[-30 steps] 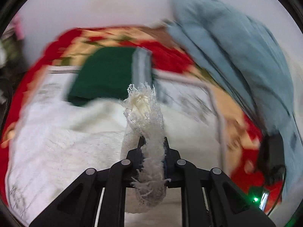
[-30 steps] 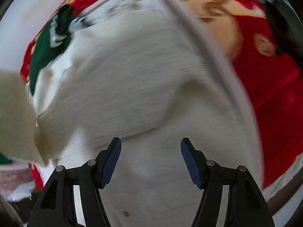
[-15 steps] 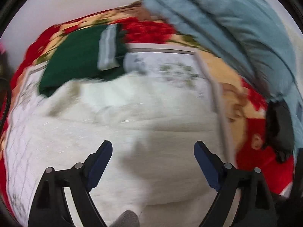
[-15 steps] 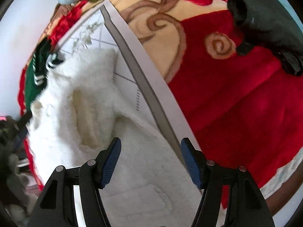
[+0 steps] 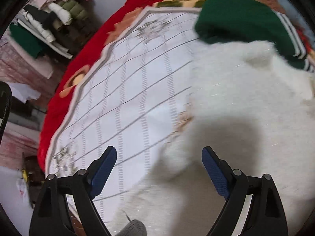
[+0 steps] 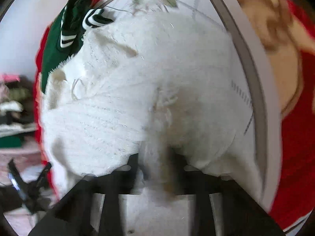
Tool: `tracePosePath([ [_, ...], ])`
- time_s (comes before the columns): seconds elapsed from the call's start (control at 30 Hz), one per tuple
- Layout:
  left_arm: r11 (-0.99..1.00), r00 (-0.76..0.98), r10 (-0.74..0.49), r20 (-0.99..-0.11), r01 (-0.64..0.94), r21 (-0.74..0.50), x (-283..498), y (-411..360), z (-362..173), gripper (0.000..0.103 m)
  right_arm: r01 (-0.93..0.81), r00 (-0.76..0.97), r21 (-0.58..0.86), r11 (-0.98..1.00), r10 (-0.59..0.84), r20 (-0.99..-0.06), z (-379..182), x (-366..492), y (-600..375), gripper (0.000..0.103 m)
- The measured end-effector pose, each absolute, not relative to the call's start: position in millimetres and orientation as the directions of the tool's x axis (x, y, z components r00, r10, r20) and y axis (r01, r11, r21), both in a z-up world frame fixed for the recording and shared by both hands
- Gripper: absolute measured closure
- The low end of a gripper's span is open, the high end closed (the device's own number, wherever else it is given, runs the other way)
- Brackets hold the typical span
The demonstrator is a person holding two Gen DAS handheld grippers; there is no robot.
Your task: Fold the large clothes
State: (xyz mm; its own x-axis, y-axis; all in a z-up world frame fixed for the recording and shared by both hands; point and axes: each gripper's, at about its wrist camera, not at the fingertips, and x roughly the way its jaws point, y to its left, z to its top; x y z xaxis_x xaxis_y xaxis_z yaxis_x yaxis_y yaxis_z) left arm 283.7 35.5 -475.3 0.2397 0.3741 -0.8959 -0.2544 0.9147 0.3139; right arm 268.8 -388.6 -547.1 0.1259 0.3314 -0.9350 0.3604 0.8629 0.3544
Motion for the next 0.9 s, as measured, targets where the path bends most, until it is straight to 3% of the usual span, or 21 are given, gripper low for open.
tracePosePath([
  [0.07, 0.91, 0.23, 0.387, -0.893, -0.255, 0.328, 278.1, 43.1, -478.0, 0.015, 0.371, 0.228, 0.3, 0.879, 0.227, -0.947, -521.4, 269.1, -395.1, 0.094],
  [0.13, 0.91, 0.223, 0.388, -0.894, -0.247, 0.333, 274.0, 44.2, -481.9, 0.015, 0.41, 0.245, 0.252, 0.877, 0.16, -0.956, -515.3, 269.6, -405.3, 0.094],
  [0.23, 0.916, 0.206, 0.376, -0.904, -0.231, 0.328, 274.2, 38.2, -484.2, 0.015, 0.4, 0.081, 0.2, 0.894, 0.183, -0.98, -545.3, 278.0, -402.9, 0.093],
  [0.3, 0.925, 0.212, 0.355, -0.91, -0.218, 0.31, 277.3, 32.3, -475.8, 0.015, 0.41, 0.074, 0.202, 0.889, 0.188, -0.979, -539.2, 277.6, -402.2, 0.084],
  [0.37, 0.936, 0.253, 0.334, -0.908, -0.202, 0.288, 286.4, 21.7, -461.1, 0.015, 0.402, 0.106, 0.179, 0.898, 0.149, -0.983, -514.1, 278.0, -401.3, 0.062],
  [0.47, 0.946, 0.324, 0.32, -0.89, -0.164, 0.28, 309.6, -5.1, -443.5, 0.015, 0.408, 0.205, 0.212, 0.888, 0.136, -0.969, -468.7, 278.3, -397.3, 0.056],
  [0.57, 0.951, 0.347, 0.308, -0.886, -0.13, 0.28, 343.3, -21.8, -447.1, 0.005, 0.384, 0.242, 0.314, 0.868, 0.233, -0.942, -451.2, 301.6, -378.5, 0.056],
  [0.77, 0.925, 0.332, 0.37, -0.868, -0.048, 0.376, 399.6, -56.4, -497.6, 0.005, 0.388, 0.091, 0.485, 0.783, 0.491, -0.866, -521.0, 384.6, -317.6, 0.056],
  [0.9, 0.911, 0.326, 0.395, -0.859, -0.016, 0.413, 413.2, -60.9, -520.0, 0.005, 0.361, -0.095, 0.363, 0.859, 0.421, -0.902, -574.5, 421.7, -280.5, 0.056],
])
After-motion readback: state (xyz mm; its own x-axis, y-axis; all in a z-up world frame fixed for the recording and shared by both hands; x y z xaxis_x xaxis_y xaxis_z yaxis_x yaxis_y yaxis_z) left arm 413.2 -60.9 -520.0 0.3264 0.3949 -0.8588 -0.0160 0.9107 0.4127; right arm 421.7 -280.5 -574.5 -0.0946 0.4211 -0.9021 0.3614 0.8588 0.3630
